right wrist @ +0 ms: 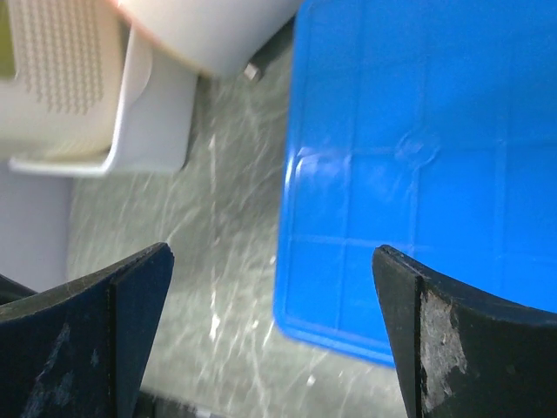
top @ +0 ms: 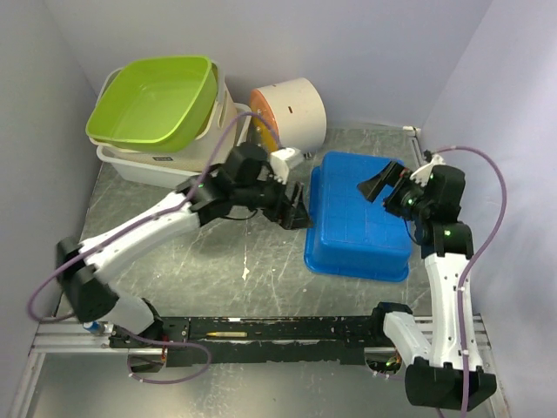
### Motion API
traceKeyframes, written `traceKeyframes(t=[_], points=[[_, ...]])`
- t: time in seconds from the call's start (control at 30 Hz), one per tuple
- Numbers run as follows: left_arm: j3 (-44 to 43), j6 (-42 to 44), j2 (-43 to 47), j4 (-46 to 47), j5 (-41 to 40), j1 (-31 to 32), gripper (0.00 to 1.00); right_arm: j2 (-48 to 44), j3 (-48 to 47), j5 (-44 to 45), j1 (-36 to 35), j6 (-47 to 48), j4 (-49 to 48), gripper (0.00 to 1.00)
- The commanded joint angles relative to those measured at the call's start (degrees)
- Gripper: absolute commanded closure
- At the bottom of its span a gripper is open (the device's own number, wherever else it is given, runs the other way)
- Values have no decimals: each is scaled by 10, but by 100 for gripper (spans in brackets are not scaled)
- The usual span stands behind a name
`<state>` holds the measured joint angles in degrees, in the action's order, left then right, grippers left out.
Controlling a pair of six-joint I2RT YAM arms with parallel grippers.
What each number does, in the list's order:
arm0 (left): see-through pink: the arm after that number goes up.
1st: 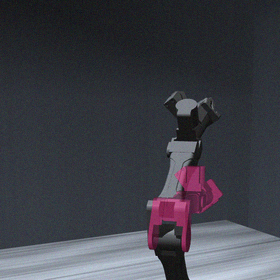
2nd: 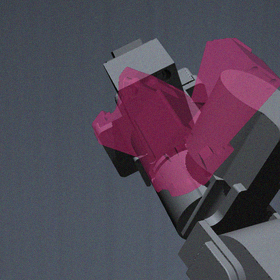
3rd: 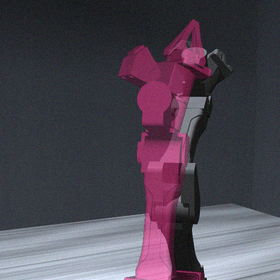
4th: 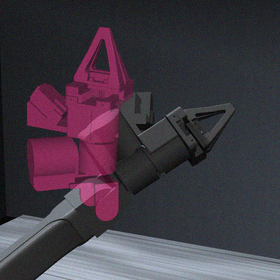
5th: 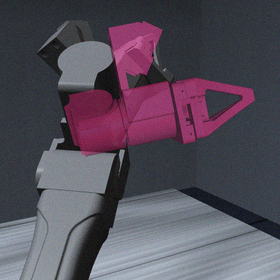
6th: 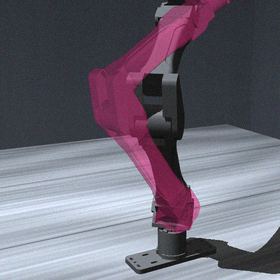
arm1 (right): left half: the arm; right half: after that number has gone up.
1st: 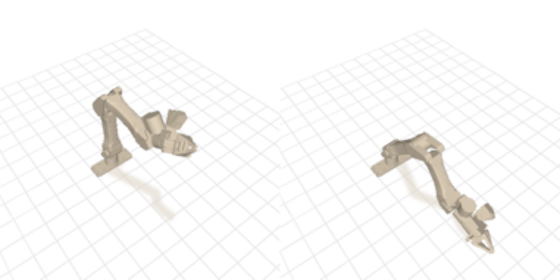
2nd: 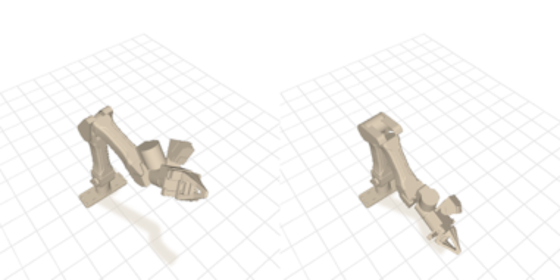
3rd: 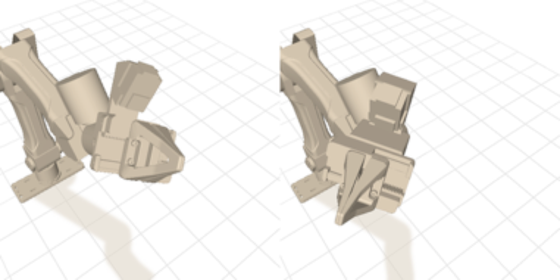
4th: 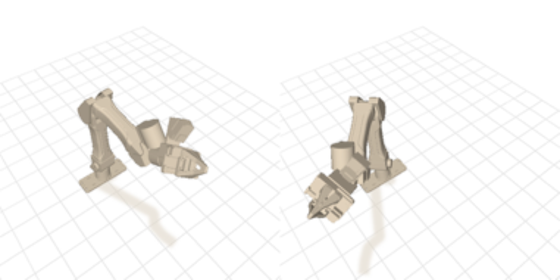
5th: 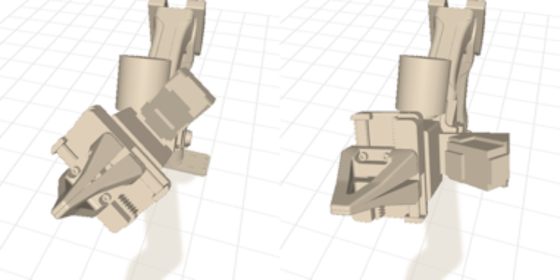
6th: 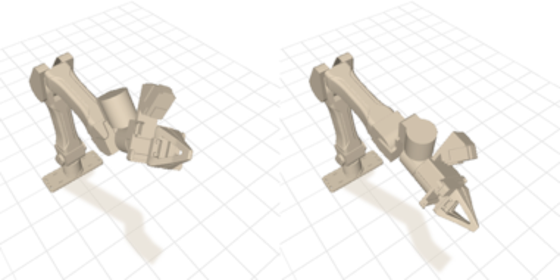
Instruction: Turn the large container upside down
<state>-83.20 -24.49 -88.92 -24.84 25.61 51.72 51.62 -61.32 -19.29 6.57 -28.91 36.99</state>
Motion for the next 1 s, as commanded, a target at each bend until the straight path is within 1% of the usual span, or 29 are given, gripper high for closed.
traceKeyframes(t=[0.0,0.1,0.17,0.27,0.33,0.47,0.53,0.63,0.67,0.77,0.87,0.97], points=[[28,-10,101,-97,-130,-8,12,-33,36,-143,-15,-16,58,0],[41,-26,144,-133,-197,-11,12,-58,54,-160,-23,-33,102,0],[55,-38,168,-131,-228,-13,12,-72,66,-174,-23,-41,122,0],[81,-49,191,-112,-252,-14,12,-87,96,-192,-24,-48,134,0],[92,-53,198,-103,-264,-14,12,-98,109,-176,-25,-48,139,0],[102,-59,200,-94,-281,-15,12,-115,132,-179,-31,-78,111,0],[108,-66,202,-91,-296,-15,12,-120,142,-159,-44,-89,106,0],[120,-75,207,-79,-316,-15,12,-117,159,-112,-97,-105,97,0],[122,-78,206,-77,-319,-16,12,-112,166,-91,-127,-115,92,0],[120,-87,198,-80,-319,-19,12,-88,174,0,-248,-159,76,0],[120,-91,193,-73,-315,-18,12,-46,171,75,-357,-199,57,0],[120,-94,190,-68,-316,-19,12,9,170,128,-424,-217,29,0]])
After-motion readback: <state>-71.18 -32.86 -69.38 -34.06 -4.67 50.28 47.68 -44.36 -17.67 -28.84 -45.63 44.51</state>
